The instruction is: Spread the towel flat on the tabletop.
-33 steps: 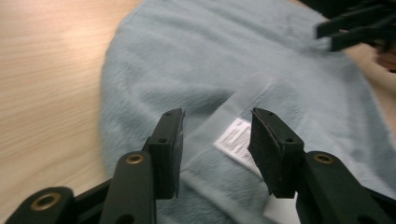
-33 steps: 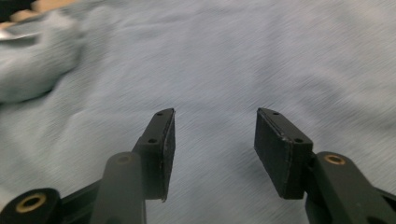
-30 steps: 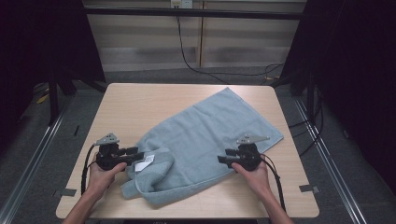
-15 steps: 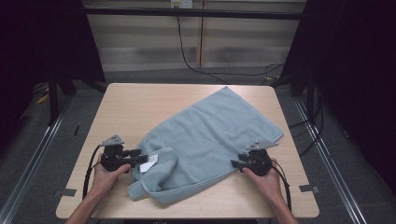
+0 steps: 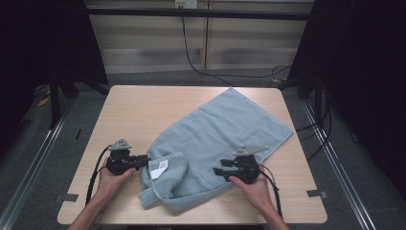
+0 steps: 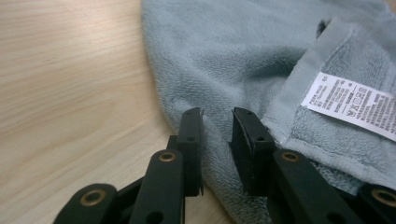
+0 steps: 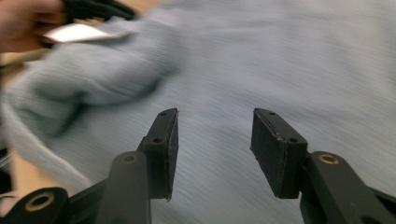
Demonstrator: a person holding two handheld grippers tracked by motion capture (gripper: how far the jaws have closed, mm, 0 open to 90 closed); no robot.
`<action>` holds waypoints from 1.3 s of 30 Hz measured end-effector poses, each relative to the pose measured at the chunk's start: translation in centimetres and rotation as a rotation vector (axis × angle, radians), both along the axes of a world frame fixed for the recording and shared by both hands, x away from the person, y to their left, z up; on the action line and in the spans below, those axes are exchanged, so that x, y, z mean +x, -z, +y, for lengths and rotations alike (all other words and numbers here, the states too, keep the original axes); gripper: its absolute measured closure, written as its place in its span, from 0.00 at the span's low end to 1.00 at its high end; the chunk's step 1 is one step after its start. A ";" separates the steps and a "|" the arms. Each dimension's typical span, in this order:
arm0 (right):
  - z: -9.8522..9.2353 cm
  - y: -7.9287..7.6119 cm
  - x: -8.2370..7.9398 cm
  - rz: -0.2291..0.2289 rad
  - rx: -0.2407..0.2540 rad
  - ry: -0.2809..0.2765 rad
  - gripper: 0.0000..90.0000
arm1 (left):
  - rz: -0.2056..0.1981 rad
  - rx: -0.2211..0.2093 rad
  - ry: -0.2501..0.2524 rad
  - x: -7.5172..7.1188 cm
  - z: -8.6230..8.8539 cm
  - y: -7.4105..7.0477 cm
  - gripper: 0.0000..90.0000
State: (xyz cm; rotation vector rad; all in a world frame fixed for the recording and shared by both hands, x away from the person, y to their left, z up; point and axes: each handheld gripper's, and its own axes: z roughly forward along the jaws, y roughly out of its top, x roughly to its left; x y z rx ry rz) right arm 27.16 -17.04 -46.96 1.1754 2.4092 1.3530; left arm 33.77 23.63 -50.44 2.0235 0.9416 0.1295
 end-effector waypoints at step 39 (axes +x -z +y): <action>1.6 -1.4 -1.9 -0.076 0.067 -0.064 0.95 | -0.030 0.054 -0.044 0.4 0.1 0.4 0.81</action>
